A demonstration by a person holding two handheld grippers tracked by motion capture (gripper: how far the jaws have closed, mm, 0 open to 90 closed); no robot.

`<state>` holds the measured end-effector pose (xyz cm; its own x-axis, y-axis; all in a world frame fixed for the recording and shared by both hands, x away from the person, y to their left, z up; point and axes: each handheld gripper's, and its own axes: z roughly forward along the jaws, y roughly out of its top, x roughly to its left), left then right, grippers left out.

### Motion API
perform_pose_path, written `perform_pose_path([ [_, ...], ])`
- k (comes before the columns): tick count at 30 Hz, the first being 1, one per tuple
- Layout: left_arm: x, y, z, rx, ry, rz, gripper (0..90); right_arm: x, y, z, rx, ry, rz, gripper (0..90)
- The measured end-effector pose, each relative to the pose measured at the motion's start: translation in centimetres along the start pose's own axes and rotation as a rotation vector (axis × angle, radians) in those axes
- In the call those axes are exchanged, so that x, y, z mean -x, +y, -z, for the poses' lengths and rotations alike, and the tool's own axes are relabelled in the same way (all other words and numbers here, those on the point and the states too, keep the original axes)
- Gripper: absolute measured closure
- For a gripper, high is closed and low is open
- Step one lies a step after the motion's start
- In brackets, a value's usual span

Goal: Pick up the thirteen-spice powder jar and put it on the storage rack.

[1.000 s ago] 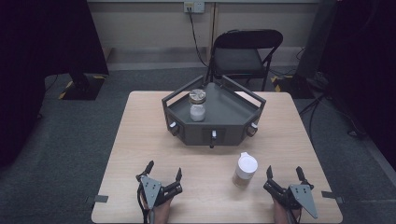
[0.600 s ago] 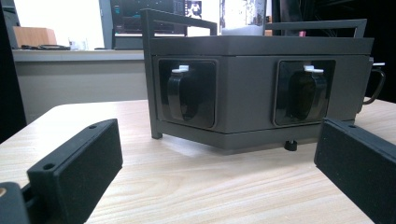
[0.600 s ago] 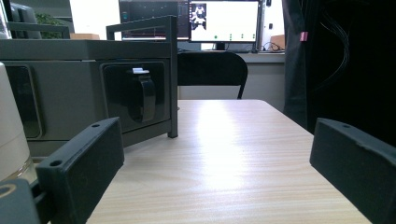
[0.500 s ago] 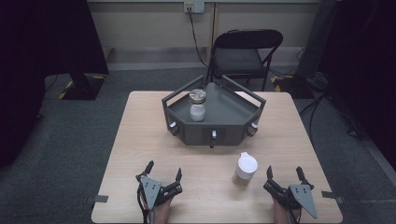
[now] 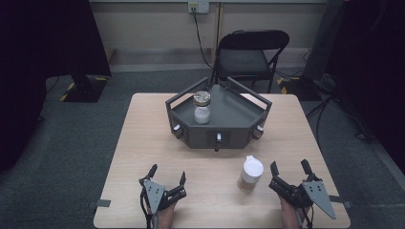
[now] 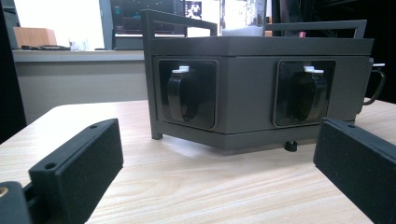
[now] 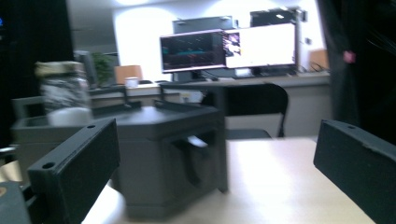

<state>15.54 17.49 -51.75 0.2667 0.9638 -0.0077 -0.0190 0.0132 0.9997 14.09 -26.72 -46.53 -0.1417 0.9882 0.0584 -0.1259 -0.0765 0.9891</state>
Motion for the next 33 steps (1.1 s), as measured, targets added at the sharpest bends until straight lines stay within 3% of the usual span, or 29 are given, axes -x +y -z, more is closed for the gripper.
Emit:
perform_pose_path([
  [5, 0.0, 0.0, 0.0, 0.0, 0.0, 0.0, 0.7, -1.3, 0.2, -0.7, -0.002, 0.107, 0.006, 0.0],
  [10, 0.0, 0.0, 0.0, 0.0, 0.0, 0.0, 0.3, -2.6, -0.6, -1.2, -0.03, 0.158, 0.02, 0.0],
  [17, 0.1, 0.0, 0.0, 0.0, 0.006, 0.0, 0.4, -3.7, -2.1, -1.3, -0.084, 0.15, 0.035, 3.2],
  [22, 0.1, 0.0, 0.0, 0.0, 0.006, 0.0, 0.4, -4.1, -2.8, -1.4, -0.142, 0.128, 0.008, 9.1],
  [27, 0.1, 0.0, 0.0, -0.001, 0.003, 0.001, 0.4, -4.3, -3.3, -1.1, -0.155, 0.111, 0.013, 16.0],
  [33, 0.0, 0.0, 0.0, -0.001, 0.003, 0.0, 0.4, -4.2, -3.4, -1.2, -0.188, 0.126, -0.002, 22.1],
])
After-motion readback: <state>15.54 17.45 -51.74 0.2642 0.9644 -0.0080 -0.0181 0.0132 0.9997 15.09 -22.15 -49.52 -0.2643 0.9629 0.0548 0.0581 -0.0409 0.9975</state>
